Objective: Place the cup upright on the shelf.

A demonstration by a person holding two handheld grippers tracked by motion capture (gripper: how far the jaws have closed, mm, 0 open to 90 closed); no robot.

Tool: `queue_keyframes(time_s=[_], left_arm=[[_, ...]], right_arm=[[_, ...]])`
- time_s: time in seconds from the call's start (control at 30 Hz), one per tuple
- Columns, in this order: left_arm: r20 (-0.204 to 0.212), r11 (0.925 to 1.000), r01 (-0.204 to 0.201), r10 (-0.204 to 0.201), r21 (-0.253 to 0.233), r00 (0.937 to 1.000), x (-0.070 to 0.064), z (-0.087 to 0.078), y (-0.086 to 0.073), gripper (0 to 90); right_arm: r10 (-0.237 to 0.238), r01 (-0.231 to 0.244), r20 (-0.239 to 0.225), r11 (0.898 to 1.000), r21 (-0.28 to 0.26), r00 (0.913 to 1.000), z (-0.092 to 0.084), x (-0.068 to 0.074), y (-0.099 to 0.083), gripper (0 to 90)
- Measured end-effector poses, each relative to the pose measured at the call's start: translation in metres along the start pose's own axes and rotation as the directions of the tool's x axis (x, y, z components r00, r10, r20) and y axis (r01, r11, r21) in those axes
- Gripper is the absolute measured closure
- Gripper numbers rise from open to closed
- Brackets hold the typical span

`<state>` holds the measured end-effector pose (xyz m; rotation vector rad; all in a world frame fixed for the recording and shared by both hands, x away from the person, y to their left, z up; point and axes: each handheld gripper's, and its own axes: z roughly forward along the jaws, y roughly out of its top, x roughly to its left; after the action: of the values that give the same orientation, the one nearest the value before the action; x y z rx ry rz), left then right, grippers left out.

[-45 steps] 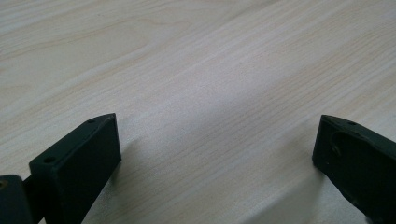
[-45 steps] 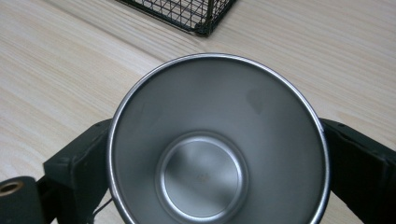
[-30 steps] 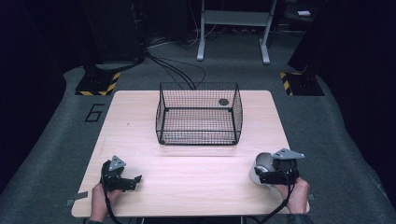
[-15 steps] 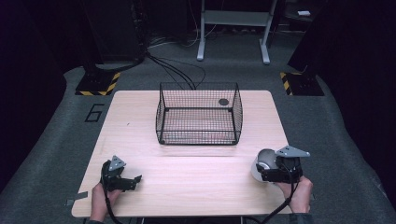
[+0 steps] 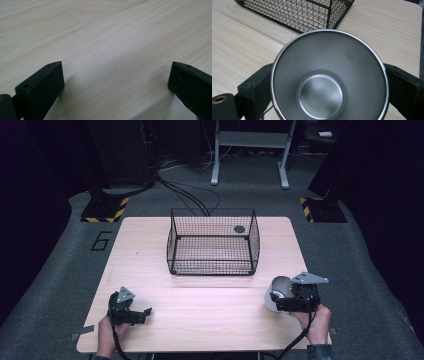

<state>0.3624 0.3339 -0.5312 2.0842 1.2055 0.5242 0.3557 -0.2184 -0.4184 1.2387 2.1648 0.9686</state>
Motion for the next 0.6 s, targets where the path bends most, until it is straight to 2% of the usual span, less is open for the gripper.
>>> queue_keyframes(time_s=[0.23, 0.47, 0.6], left_arm=[[-0.002, 0.9999, -0.010, 0.010, 0.007, 1.0000, 0.002, 0.000, 0.000, 0.4], [-0.004, 1.0000, -0.008, 0.008, -0.001, 1.0000, 0.001, 0.000, 0.000, 0.4], [-0.005, 1.0000, -0.006, 0.006, -0.002, 1.0000, 0.001, 0.001, 0.000, 0.4]], right_arm=[[-0.018, 0.018, -0.024, 1.000, 0.001, 0.9995, 0.005, 0.008, 0.009, 5.8], [-0.012, 0.013, -0.046, 1.000, 0.002, 0.9989, 0.011, 0.015, 0.016, 5.8], [-0.042, 0.043, -0.063, 0.999, 0.016, 0.9972, 0.017, 0.020, 0.023, 5.8]])
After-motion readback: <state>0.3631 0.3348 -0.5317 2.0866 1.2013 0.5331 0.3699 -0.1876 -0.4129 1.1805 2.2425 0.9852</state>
